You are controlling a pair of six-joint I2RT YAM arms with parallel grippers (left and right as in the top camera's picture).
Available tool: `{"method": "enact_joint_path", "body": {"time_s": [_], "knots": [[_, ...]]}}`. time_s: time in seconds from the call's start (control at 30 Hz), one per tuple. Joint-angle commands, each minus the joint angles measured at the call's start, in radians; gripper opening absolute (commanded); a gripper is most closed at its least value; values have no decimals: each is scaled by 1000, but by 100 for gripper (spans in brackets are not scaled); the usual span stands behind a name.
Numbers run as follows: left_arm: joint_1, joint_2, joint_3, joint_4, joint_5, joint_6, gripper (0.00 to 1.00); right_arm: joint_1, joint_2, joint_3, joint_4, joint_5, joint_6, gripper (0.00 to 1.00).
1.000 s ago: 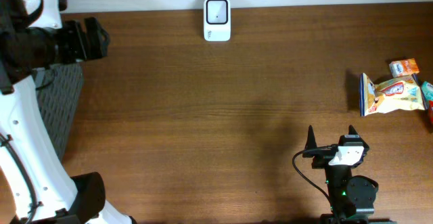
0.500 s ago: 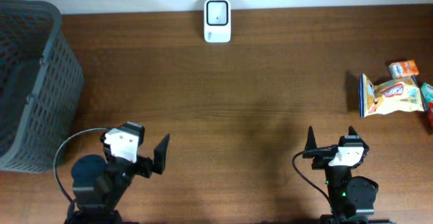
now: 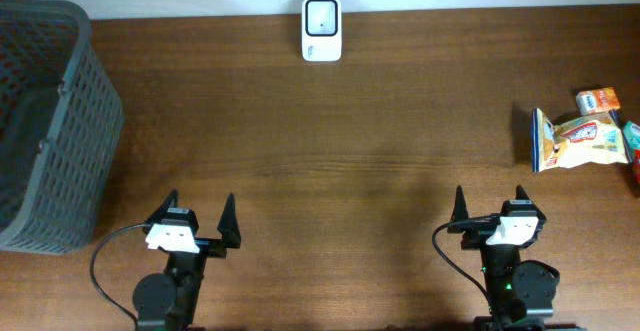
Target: Scan the item barcode
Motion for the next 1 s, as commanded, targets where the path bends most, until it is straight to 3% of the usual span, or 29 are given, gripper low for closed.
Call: {"method": "enact_joint_path", "body": {"time_s": [0.0, 0.17, 0.27, 0.43, 0.5, 0.97], "knots": [[0, -101, -4, -95, -35, 13, 99, 8, -7, -8, -4, 2, -6, 99], [0, -105, -5, -132, -120, 55, 99, 8, -7, -8, -4, 2, -6, 99], [1, -105, -5, -132, -152, 195, 99, 8, -7, -8, -3, 2, -6, 99], [1, -105, -5, -132, -171, 154, 99, 8, -7, -8, -4, 2, -6, 99], [1, -105, -5, -125, -251, 87, 99, 8, -7, -8, -4, 2, -6, 99], [1, -105, -5, -124, -240, 96, 99, 8, -7, -8, -4, 2, -6, 99]]}}
